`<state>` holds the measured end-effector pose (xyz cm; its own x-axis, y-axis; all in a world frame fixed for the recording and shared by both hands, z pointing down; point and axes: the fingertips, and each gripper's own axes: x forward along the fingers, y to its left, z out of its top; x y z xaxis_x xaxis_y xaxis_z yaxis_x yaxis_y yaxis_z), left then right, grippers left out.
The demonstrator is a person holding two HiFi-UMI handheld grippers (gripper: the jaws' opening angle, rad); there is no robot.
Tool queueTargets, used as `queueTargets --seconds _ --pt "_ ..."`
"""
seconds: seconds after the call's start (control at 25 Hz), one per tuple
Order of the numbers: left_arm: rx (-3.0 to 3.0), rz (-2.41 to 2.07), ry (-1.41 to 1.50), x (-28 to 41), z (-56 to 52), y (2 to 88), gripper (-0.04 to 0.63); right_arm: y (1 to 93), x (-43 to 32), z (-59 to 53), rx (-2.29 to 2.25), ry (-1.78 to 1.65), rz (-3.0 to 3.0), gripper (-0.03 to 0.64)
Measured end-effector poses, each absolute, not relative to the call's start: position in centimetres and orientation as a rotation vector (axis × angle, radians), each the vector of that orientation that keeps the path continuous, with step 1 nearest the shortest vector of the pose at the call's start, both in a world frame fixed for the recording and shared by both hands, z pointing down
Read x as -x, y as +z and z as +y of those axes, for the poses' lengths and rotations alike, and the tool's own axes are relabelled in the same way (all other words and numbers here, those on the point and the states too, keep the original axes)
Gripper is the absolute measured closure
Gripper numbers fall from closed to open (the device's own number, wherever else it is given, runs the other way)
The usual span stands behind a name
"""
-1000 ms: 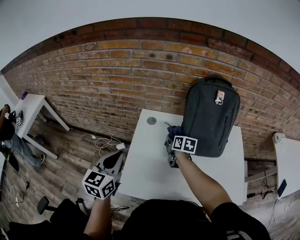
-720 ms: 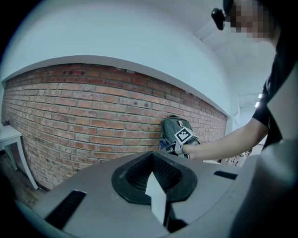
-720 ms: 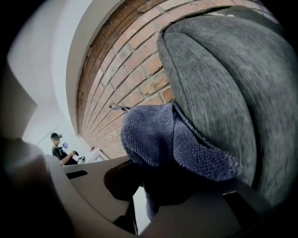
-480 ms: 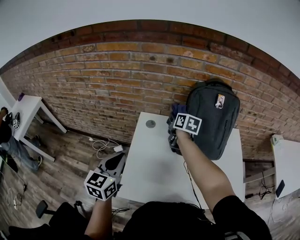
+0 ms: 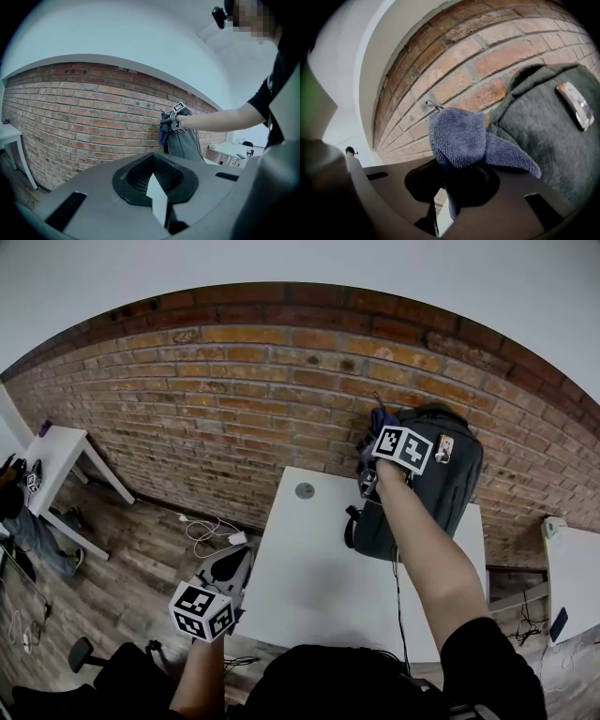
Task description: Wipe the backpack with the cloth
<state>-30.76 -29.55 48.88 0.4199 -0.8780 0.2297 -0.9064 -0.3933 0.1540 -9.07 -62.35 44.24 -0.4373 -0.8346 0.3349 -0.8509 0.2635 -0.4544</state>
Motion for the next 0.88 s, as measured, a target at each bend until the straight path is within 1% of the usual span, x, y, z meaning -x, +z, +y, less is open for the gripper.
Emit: queueTargets --seconds 0.2,0.32,0.68,0.88 --pt "-2.434 -1.550 0.170 30.5 -29.4 48.7 0.600 41.7 7.5 -61.8 -1.686 0.567 -2.480 0.557" --pt "-2.443 -1.540 0.170 30.3 -29.5 48.6 0.600 40.2 5.7 -61.1 -1.702 0.433 -2.482 0.556" --pt "-2.492 -1.471 0.168 27.9 -30.7 48.1 0.600 35.8 -3.6 -59.1 -1.870 0.255 -2.436 0.555" --pt "-2.518 -1.423 0.164 26.2 -31.6 48.0 0.600 34.8 -8.9 -56.8 -1.950 0.084 -2.354 0.557"
